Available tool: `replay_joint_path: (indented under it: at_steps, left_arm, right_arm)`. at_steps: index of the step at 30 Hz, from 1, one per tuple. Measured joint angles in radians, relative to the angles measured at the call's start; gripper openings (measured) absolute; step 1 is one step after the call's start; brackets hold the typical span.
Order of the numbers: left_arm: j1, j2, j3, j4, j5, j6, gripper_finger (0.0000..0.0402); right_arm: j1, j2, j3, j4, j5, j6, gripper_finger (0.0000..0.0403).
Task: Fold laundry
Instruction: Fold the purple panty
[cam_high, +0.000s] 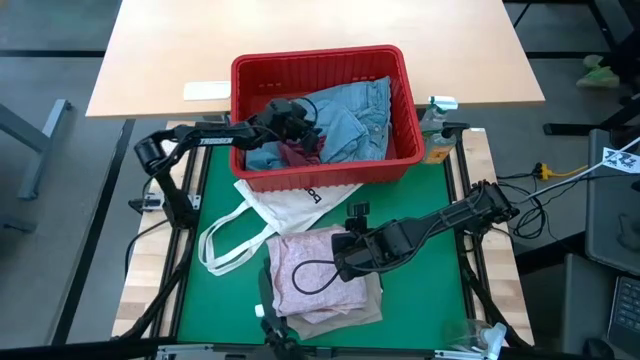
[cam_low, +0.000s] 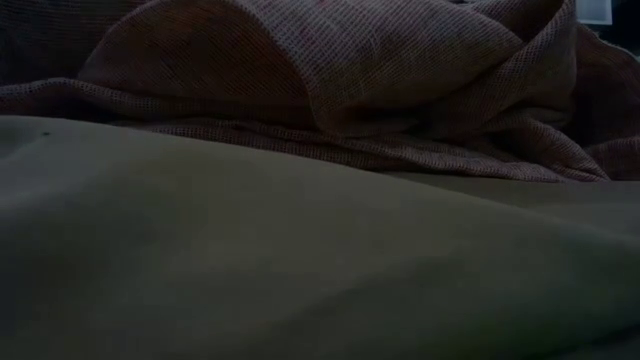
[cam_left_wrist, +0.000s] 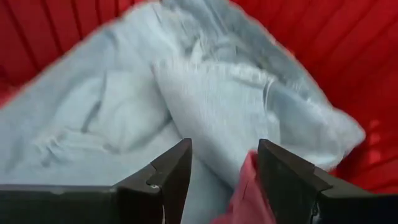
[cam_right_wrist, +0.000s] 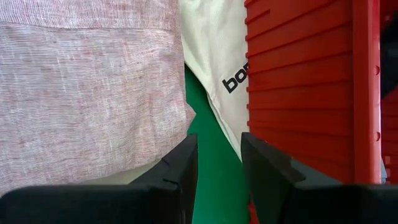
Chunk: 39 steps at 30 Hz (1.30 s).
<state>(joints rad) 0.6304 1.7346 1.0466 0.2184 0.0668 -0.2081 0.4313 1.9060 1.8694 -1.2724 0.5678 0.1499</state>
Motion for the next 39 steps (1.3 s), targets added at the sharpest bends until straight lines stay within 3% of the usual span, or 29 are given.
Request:
replay_joint_path:
  at_steps: [18, 39]
  left_arm:
    - [0.000, 0.176, 0.002, -0.104, 0.022, 0.031, 0.0178]
    - [-0.002, 0.214, 0.003, -0.122, 0.001, 0.037, 0.0178]
  right_arm:
    - [0.000, 0.000, 0.000, 0.007, 0.000, 0.001, 0.0122]
    - [0.000, 0.000, 0.000, 0.019, 0.000, 0.001, 0.0122]
